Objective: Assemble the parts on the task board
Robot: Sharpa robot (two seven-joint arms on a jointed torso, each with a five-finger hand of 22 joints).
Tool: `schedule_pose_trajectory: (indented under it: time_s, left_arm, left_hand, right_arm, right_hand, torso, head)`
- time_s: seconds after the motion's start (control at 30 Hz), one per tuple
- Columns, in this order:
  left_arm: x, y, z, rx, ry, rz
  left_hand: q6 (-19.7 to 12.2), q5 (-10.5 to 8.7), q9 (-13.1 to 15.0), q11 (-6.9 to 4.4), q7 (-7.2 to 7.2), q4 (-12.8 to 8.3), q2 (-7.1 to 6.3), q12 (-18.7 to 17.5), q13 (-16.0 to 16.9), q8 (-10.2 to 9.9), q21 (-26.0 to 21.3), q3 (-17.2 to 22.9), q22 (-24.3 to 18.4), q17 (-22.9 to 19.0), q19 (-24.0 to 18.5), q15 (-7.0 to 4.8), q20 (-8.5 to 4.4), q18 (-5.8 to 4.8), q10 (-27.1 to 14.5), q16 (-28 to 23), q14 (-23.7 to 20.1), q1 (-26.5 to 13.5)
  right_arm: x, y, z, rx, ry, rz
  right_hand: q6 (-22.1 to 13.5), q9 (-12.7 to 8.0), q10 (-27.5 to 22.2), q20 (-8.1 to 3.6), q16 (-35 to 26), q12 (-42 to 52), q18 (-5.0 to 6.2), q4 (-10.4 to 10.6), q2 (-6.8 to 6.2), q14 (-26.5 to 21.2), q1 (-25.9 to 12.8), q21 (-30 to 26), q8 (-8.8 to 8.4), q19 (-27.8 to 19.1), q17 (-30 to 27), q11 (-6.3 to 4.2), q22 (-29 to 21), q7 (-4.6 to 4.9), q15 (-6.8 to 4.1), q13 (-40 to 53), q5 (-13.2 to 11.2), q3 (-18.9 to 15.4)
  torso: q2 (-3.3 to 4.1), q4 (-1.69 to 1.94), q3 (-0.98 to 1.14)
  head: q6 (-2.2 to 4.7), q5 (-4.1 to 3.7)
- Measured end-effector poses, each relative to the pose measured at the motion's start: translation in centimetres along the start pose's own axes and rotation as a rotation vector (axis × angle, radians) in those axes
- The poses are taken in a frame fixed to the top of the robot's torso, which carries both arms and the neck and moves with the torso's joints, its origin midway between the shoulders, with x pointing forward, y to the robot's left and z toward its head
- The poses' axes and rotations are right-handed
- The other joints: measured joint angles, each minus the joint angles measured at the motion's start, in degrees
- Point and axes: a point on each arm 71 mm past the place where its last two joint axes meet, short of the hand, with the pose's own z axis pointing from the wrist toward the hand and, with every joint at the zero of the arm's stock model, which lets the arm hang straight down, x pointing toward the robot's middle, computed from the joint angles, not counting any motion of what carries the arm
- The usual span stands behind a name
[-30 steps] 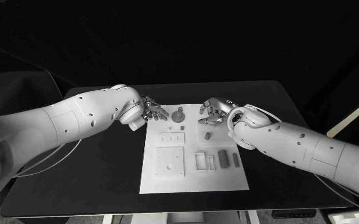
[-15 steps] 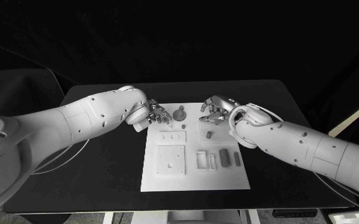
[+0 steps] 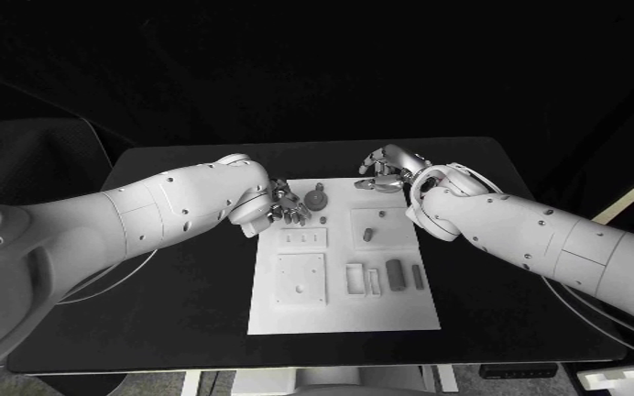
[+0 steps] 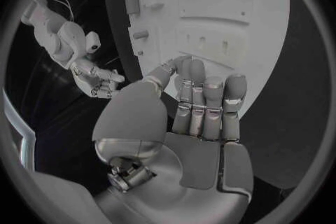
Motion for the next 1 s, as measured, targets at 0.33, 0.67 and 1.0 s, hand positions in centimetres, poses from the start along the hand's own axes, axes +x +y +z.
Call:
schedule_pose_trajectory:
  time_s: [0.33, 0.67, 1.0]
  left_arm:
    - [1.0, 0.0, 0.2, 0.008, -0.019, 0.06]
    - [1.4, 0.1, 0.4, 0.009, -0.037, 0.087]
    - [0.8, 0.8, 0.4, -0.001, -0.058, 0.084]
  left_hand:
    - [0.3, 0.01, 0.0, -0.43, -0.12, -0.8, 2.83, 0.0, 0.0, 0.2, 0.0, 1.1, 0.1, 0.1, 0.1, -0.22, -0.11, 1.09, 0.4, 0.0, 0.0, 2.7]
    - [0.3, -0.05, 0.1, -0.41, -0.11, -0.8, 2.83, 0.0, 0.0, 0.2, 0.0, 1.1, 0.0, 0.1, 0.2, -0.22, -0.2, 1.07, 0.5, 0.1, 0.0, 2.7]
    - [0.3, 0.07, 0.1, -0.21, -0.11, -0.9, 2.84, 0.0, 0.0, 0.2, 0.2, 1.1, 0.1, 0.1, 0.2, -0.21, -0.2, 1.06, 0.6, 0.2, 0.0, 2.7]
  right_arm:
    - [-0.4, 0.2, 0.2, 0.014, -0.006, 0.08]
    - [-0.4, 0.2, 0.2, 0.017, -0.005, 0.102]
    - [-0.4, 0.2, 0.2, 0.018, -0.004, 0.109]
  right_hand:
    - [-0.1, 0.0, 0.0, 0.0, 0.0, 0.0, 0.0, 0.0, 0.0, 0.0, 0.0, 0.0, 0.0, 0.0, 0.0, 0.0, 0.0, -0.1, 0.01, 0.0, 0.0, 0.0]
    - [-0.1, 0.0, 0.0, 0.0, 0.0, 0.0, 0.0, 0.0, 0.22, 0.0, -0.2, 0.0, 0.0, 0.0, 0.0, 0.0, 0.0, -0.13, 0.02, 0.0, 0.0, 0.0]
    - [0.0, 0.1, 0.0, 0.0, 0.0, 0.0, 0.0, 0.0, 0.22, 0.0, -0.2, 0.0, 0.0, 0.0, 0.0, 0.0, 0.0, -0.18, 0.03, 0.0, 0.0, 0.0]
  torso:
    - [0.0, -0.03, 0.0]
    - [0.01, -0.03, -0.03]
    - [0.0, -0.04, -0.03]
  head:
    - [-0.86, -0.41]
    - [-1.66, -0.68]
    - [-1.71, -0.54]
